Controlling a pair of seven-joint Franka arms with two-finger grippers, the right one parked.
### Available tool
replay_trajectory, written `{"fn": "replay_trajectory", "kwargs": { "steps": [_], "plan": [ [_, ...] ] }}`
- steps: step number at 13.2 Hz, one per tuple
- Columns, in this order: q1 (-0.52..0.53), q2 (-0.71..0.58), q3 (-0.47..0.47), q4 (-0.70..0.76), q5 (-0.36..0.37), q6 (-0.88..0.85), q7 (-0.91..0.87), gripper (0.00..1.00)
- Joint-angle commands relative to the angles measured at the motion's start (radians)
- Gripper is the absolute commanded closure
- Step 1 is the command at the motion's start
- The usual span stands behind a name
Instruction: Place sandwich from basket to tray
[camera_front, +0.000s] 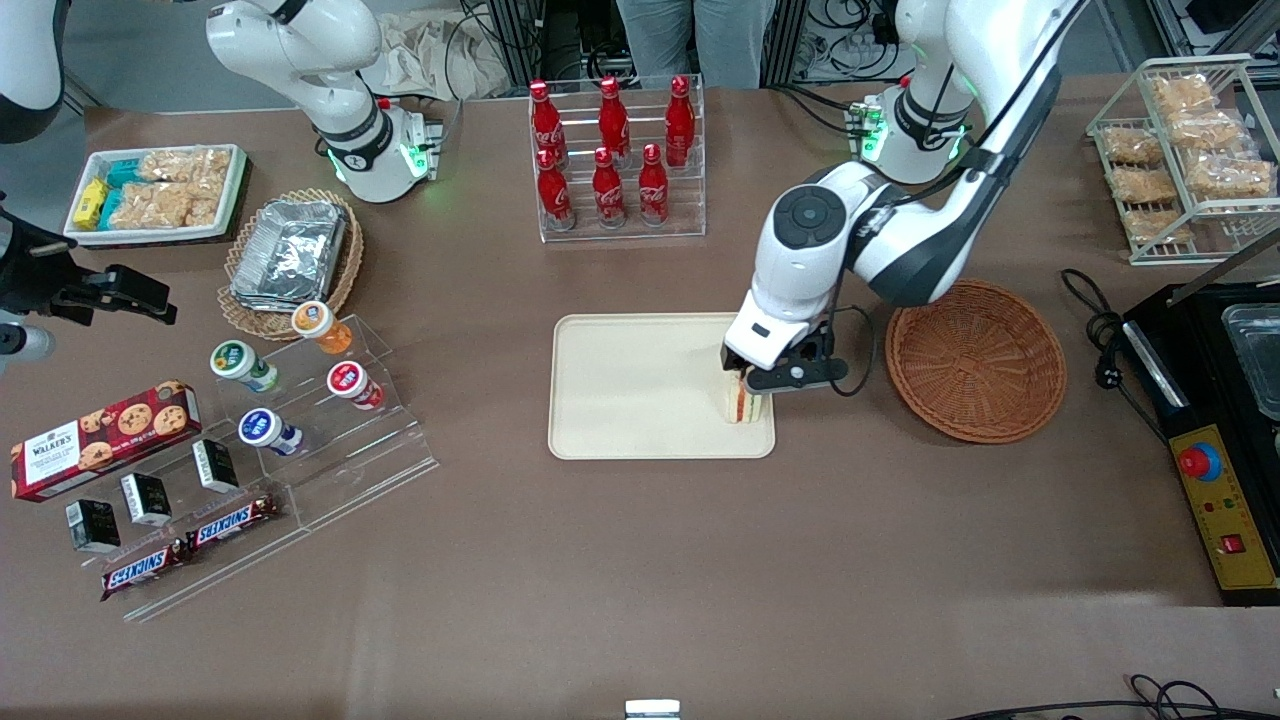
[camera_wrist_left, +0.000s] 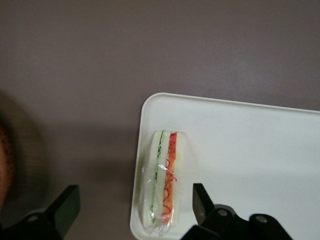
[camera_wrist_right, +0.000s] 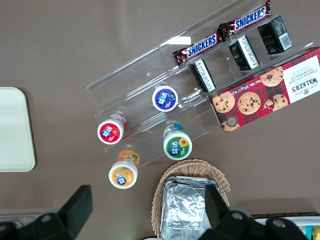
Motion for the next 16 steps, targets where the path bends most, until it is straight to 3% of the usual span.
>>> {"fn": "replay_trajectory", "kwargs": {
  "steps": [1,6,10,13,16],
  "plan": [
    [0.041,0.006,0.001,0.144,-0.106,-0.180,0.170,0.00],
    [0.249,-0.050,-0.004,0.231,-0.215,-0.343,0.414,0.00],
    [0.406,-0.132,-0.007,0.240,-0.237,-0.430,0.545,0.00],
    [0.476,-0.236,-0.001,0.235,-0.326,-0.504,0.611,0.00],
    [0.486,-0.313,0.002,0.231,-0.346,-0.536,0.605,0.00]
  ]
}}
